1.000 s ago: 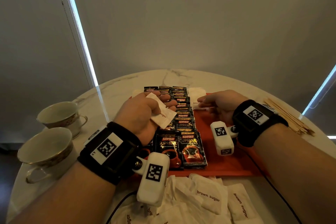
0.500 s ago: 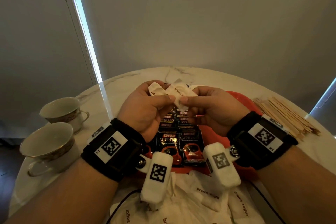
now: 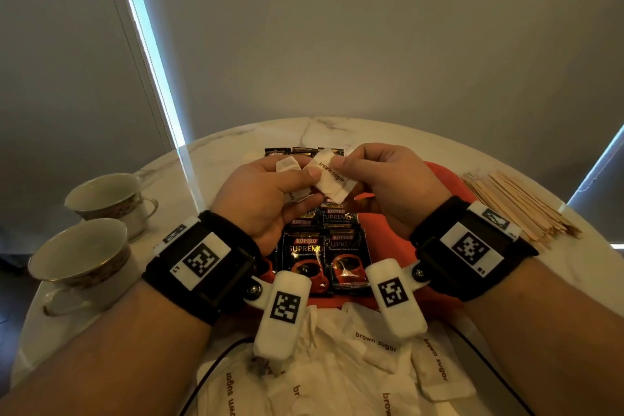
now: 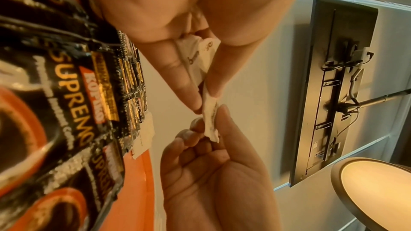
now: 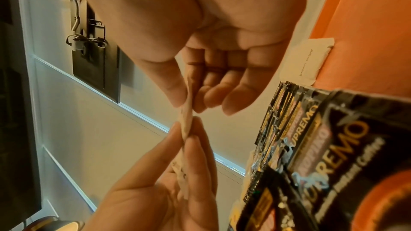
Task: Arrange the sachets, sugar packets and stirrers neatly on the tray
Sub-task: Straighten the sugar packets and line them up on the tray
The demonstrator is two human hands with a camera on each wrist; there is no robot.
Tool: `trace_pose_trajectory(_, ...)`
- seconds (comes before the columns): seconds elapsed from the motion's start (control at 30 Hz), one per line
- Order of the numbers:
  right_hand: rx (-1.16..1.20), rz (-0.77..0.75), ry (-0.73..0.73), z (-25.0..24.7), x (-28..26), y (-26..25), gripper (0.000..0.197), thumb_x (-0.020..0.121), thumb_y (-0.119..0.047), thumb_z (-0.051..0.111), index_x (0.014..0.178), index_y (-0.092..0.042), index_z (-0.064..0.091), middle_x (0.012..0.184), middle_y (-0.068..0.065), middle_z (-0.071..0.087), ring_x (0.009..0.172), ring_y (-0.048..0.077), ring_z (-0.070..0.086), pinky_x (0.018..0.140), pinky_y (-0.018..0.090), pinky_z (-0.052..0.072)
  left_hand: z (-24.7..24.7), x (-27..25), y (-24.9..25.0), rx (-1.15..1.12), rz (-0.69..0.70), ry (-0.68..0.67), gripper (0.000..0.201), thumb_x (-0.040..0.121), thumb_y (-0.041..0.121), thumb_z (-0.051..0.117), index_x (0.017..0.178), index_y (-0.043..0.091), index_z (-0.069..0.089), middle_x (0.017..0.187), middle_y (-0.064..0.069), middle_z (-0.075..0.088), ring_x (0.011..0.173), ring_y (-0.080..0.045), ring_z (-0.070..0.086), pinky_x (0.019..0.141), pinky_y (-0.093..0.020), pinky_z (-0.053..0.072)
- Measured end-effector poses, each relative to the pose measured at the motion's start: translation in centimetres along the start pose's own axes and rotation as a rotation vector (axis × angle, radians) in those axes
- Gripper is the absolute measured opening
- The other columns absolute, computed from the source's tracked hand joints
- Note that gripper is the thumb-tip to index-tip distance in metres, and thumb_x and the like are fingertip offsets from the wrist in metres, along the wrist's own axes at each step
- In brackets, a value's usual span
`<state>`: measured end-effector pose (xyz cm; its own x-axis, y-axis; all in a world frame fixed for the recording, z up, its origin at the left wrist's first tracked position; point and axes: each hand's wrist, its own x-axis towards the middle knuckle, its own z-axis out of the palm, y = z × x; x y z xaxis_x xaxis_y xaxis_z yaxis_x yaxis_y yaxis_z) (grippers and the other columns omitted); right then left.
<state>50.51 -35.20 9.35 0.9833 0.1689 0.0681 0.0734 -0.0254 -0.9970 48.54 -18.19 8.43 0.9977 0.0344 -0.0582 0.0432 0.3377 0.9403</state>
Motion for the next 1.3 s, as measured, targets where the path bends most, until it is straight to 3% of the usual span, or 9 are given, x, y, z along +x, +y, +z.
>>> trace_pose_trajectory(0.2,0.115,-0.089,0.12,0.5,-0.1,0.2,0.018,0.092,-0.015,0.073,0.082,-0.003,0.065,0.084,0.015,0.075,0.066,0.022,0.071,0.058,0.032,0.058,0.0,0.1,-0.1,-0.027,0.004,0.002,0.014,0.088,0.0,0.075,0.101,0.003,0.071,0.094,-0.014,0.077,0.077,-0.02,0.077,0.059,-0.023,0.06)
trace_pose_trajectory(0.4,0.144,0.01,0.051,0.6,0.2,0.7,0.035,0.086,-0.004,0.076,0.112,0.012,0.061,0.092,0.018,0.071,0.067,0.018,0.065,0.062,0.029,0.061,-0.4,0.7,-0.2,-0.146,0.034,0.079,0.01,0.09,-0.002,0.073,0.094,0.006,0.068,0.079,-0.008,0.078,0.073,-0.017,0.076,0.061,-0.024,0.06)
trace_pose_trajectory(0.57,0.15,0.007,0.081,0.4,0.7,0.6,0.007,0.087,0.002,0.072,0.09,-0.001,0.067,0.076,0.01,0.067,0.062,0.017,0.063,0.06,0.03,0.06,-0.4,1.0,-0.2,-0.2,-0.001,0.106,0.007,0.091,-0.004,0.071,0.095,0.002,0.068,0.087,-0.013,0.078,0.077,-0.022,0.078,0.061,-0.025,0.061)
trace_pose_trajectory(0.67,0.154,0.07,0.216,-1.6,2.0,0.8,0.017,0.088,0.004,0.071,0.079,-0.01,0.066,0.068,0.005,0.065,0.052,0.012,0.058,0.051,0.027,0.055,-0.4,0.9,0.1,-0.254,-0.023,0.108,0.013,0.093,-0.009,0.062,0.103,-0.001,0.065,0.094,-0.018,0.074,0.082,-0.026,0.078,0.064,-0.027,0.062)
trace_pose_trajectory(0.8,0.151,0.348,0.37,-6.0,4.9,2.4,0.019,0.092,0.001,0.062,0.078,-0.011,0.059,0.066,0.003,0.051,0.047,0.008,0.044,0.037,0.017,0.034,-0.4,0.8,0.5,-0.304,-0.023,0.15,0.03,0.092,-0.016,0.041,0.106,0.0,0.062,0.096,-0.018,0.069,0.079,-0.028,0.078,0.066,-0.032,0.063)
trace_pose_trajectory(0.93,0.031,0.488,0.366,-7.4,6.1,4.0,0.01,0.094,0.001,0.06,0.086,-0.004,0.059,0.06,0.003,0.049,0.046,0.008,0.044,0.035,0.017,0.036,-0.4,1.1,0.3,-0.323,-0.025,0.148,0.034,0.094,-0.017,0.038,0.113,0.002,0.059,0.098,-0.019,0.069,0.084,-0.032,0.079,0.065,-0.034,0.063)
trace_pose_trajectory(1.07,-0.099,0.545,0.338,-7.0,6.7,4.2,0.002,0.092,-0.001,0.065,0.09,-0.001,0.065,0.047,0.001,0.056,0.052,0.011,0.048,0.042,0.02,0.04,-0.6,1.4,0.1,-0.318,-0.03,0.149,0.038,0.095,-0.016,0.036,0.122,0.003,0.055,0.096,-0.019,0.072,0.086,-0.032,0.079,0.065,-0.035,0.063)
trace_pose_trajectory(1.17,-0.191,0.557,0.337,-6.9,7.2,3.9,0.004,0.09,-0.003,0.069,0.086,-0.001,0.068,0.05,0.003,0.059,0.053,0.014,0.05,0.052,0.024,0.04,-0.7,1.5,0.3,-0.325,-0.027,0.149,0.039,0.096,-0.016,0.037,0.124,0.003,0.054,0.096,-0.02,0.074,0.087,-0.031,0.079,0.068,-0.035,0.064)
trace_pose_trajectory(1.3,-0.28,0.554,0.359,-6.5,7.7,3.7,0.01,0.088,-0.006,0.073,0.079,-0.005,0.067,0.059,0.005,0.059,0.052,0.014,0.05,0.054,0.026,0.04,-0.7,1.5,0.4,-0.345,-0.024,0.136,0.04,0.095,-0.016,0.037,0.128,0.001,0.053,0.101,-0.021,0.073,0.09,-0.032,0.079,0.071,-0.035,0.064)
